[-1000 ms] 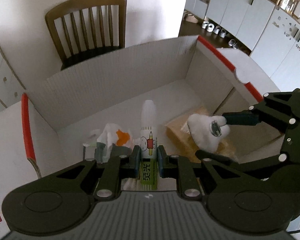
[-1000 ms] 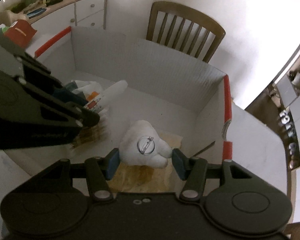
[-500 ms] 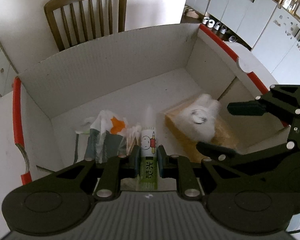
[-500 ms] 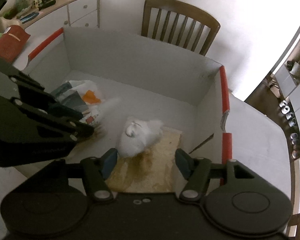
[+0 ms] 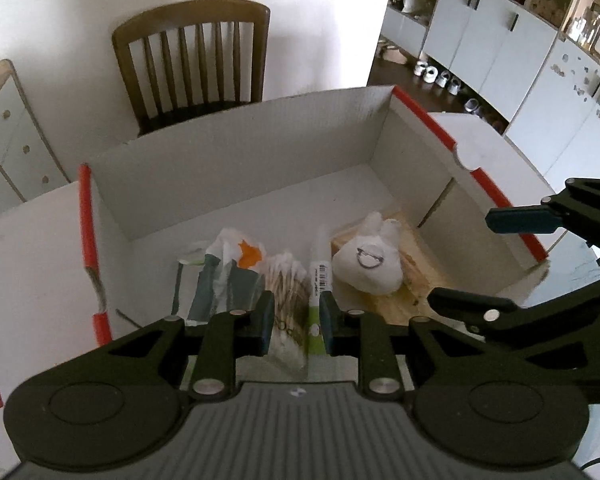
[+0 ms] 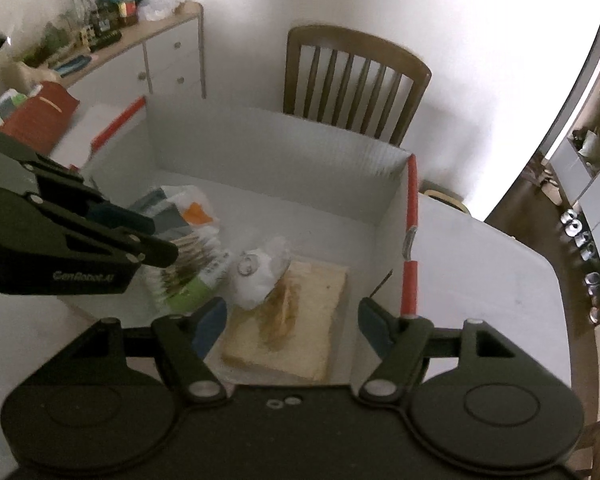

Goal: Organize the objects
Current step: 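Open both tools to release the glue tube and plush in the box, then move both tools back over the table toward the remaining items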

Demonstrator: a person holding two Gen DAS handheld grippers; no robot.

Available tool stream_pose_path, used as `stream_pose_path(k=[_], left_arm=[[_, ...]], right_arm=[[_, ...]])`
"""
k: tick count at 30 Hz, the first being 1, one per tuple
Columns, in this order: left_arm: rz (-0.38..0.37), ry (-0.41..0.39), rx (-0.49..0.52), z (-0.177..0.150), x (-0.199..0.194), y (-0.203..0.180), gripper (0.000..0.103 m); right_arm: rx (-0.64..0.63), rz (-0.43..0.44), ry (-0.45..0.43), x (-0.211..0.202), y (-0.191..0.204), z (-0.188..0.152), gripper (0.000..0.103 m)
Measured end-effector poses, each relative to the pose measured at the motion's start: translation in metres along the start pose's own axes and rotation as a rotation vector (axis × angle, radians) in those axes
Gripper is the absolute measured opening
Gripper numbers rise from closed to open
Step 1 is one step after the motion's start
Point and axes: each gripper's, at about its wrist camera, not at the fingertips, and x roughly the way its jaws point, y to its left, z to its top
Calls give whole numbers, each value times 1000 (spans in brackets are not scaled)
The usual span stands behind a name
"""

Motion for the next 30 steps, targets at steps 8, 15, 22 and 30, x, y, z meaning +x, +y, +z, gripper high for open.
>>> stream_pose_path(k=[8, 15, 22, 30], left_arm=[[-6, -61, 7, -11, -40, -12, 22], [-7, -108, 21, -27, -75, -29, 22], [7, -162, 38, -48, -110, -48, 22], [-17, -209, 36, -77, -138, -64, 22]], right_arm=[[-3, 41, -57, -41, 5, -6, 73], [2, 59, -86, -71, 7, -18, 73], [0, 86, -126, -105, 11, -33, 73], [4, 113, -151, -134, 17, -57, 75]])
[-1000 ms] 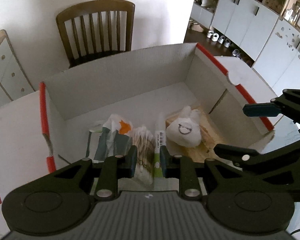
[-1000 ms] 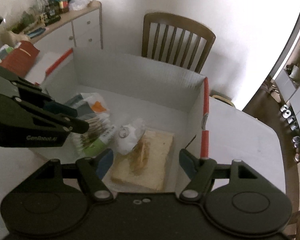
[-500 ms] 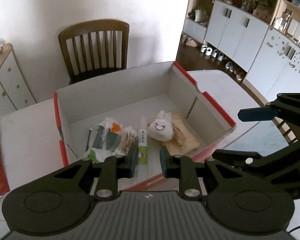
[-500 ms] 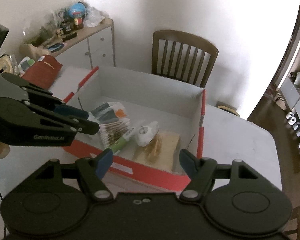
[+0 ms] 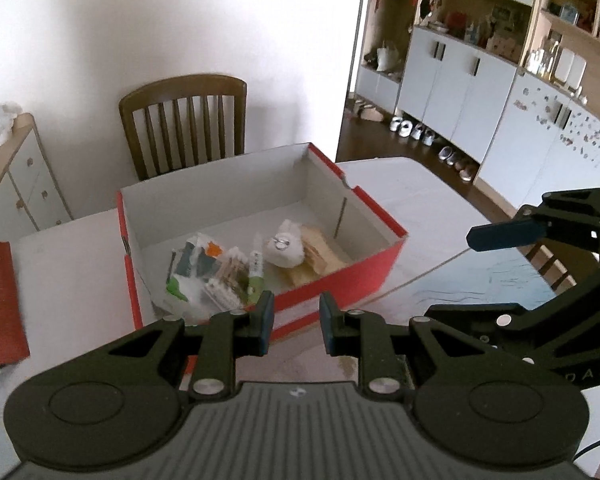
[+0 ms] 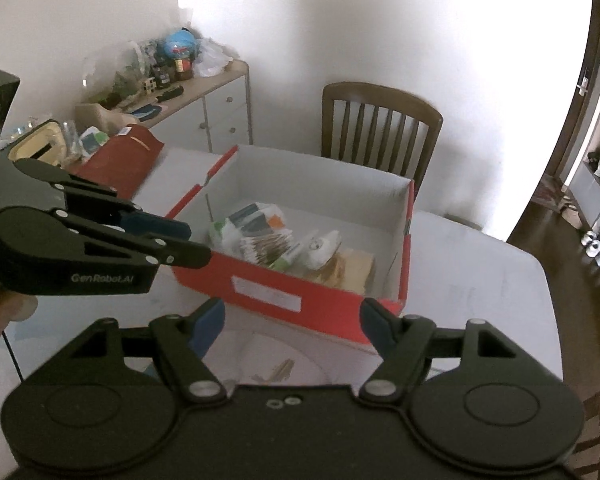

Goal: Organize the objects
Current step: 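Move both tools back over the table toward the remaining items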

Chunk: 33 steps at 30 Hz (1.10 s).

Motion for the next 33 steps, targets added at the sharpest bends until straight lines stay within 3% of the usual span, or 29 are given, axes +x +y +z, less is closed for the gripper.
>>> stream_pose_path(k=[9, 11, 12, 13, 15, 23, 25, 28, 33], left_arm=[[6, -24, -18, -34, -24, -19, 23], [8, -19, -23, -43, -26, -23, 27], [11, -17, -24, -48, -27, -26, 36], [16, -17, -24, -52, -29, -28, 54], [36, -34, -21, -60, -33, -34, 73], [22, -24, -51, -91, -43, -43, 75], [34, -23, -50, -99, -44, -45, 81], [40, -22, -51, -110, -44, -48, 82], [14, 23, -60, -132, -34, -52, 85]], right_arm=[[26, 20, -21, -27, 0, -31, 77], [27, 21, -20, -30, 2, -38, 78], [29, 22, -18, -32, 2, -41, 78], [30, 23, -17, -33, 3, -44, 78], [33, 25, -17, -36, 3, -51, 79], [89, 36, -4, -47, -8, -82, 79], [90, 28, 0, -48, -9, -91, 79], [98, 22, 10, -48, -11, -102, 79], [108, 5, 31, -47, -12, -118, 79]])
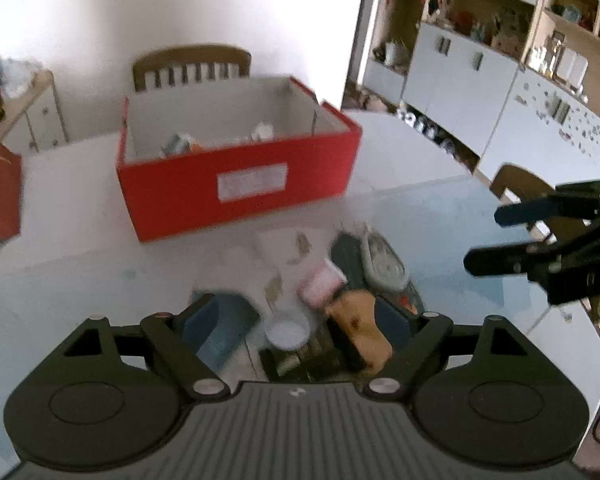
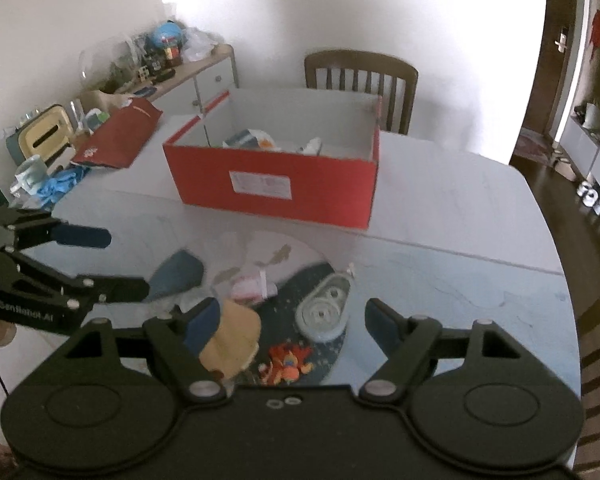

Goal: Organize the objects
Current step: 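Move both tools back over the table toward the remaining items, then grasp the black snack packet with the left tool while the right tool grasps the red plush keychain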

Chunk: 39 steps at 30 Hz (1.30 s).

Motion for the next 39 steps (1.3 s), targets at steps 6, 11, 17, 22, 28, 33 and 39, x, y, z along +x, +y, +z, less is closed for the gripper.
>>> stream_pose_path(k=[6, 11, 17, 22, 28, 33, 39], left_arm=[[14, 21, 17, -25, 15, -4, 103], [14, 33, 20, -38, 27, -3, 103], [25, 41, 52, -49, 42, -2, 103], [36, 68, 87, -54, 57, 0, 103], [36, 64, 107, -57, 67, 1, 103], [32, 50, 153, -58, 73, -3, 103], [38, 18, 200, -59, 77, -8, 103]], right_arm=[[6, -9, 31, 7, 4, -17, 79], [-8, -27, 57, 16, 12, -30, 79], [5, -49, 89, 29, 14, -41, 79], [8, -85, 119, 44, 11, -49, 79], [34, -105, 170, 65, 4, -55, 79], [30, -95, 193, 79, 6, -58, 79], [13, -79, 196, 90, 9, -54, 79]])
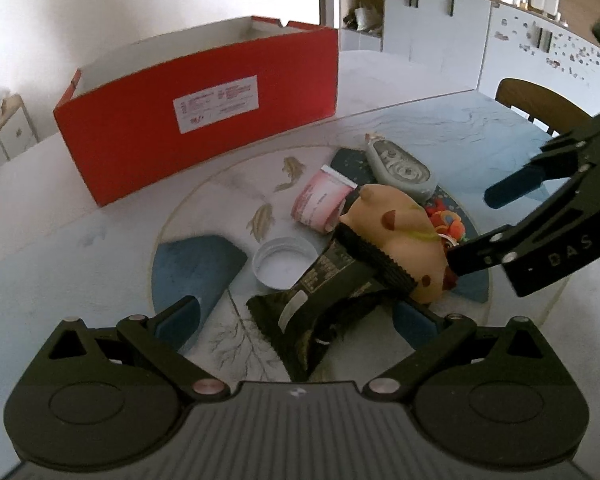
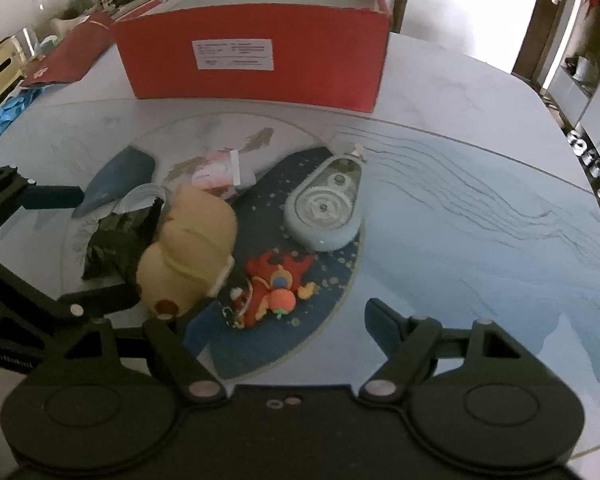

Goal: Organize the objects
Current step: 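Grasp the black snack packet with the left tool while the right tool grasps the red plush keychain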

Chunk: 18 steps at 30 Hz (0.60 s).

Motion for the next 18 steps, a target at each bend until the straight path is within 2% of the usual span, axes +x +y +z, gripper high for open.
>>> stream_pose_path(k=[3, 5, 10, 13, 15, 18], left_arm=[[12, -15, 22, 0, 0, -2, 101], [9, -27, 21, 1, -2, -2, 94], [0, -40, 38, 1, -6, -3, 66], [-2, -35, 26, 2, -7, -3, 64], [-6, -25, 16, 1, -7, -2, 57], [1, -18, 16, -1, -7, -2, 53]], right_arm=[[-20, -4, 1, 5, 2, 3, 79], [-27, 6, 3, 7, 0, 4, 79], [-65, 36, 18, 12, 3, 6, 77], [-94, 48, 22, 13, 10, 5, 77], [-119, 46, 17, 13, 14, 5, 77], [-139, 58, 13, 13, 18, 6, 77]])
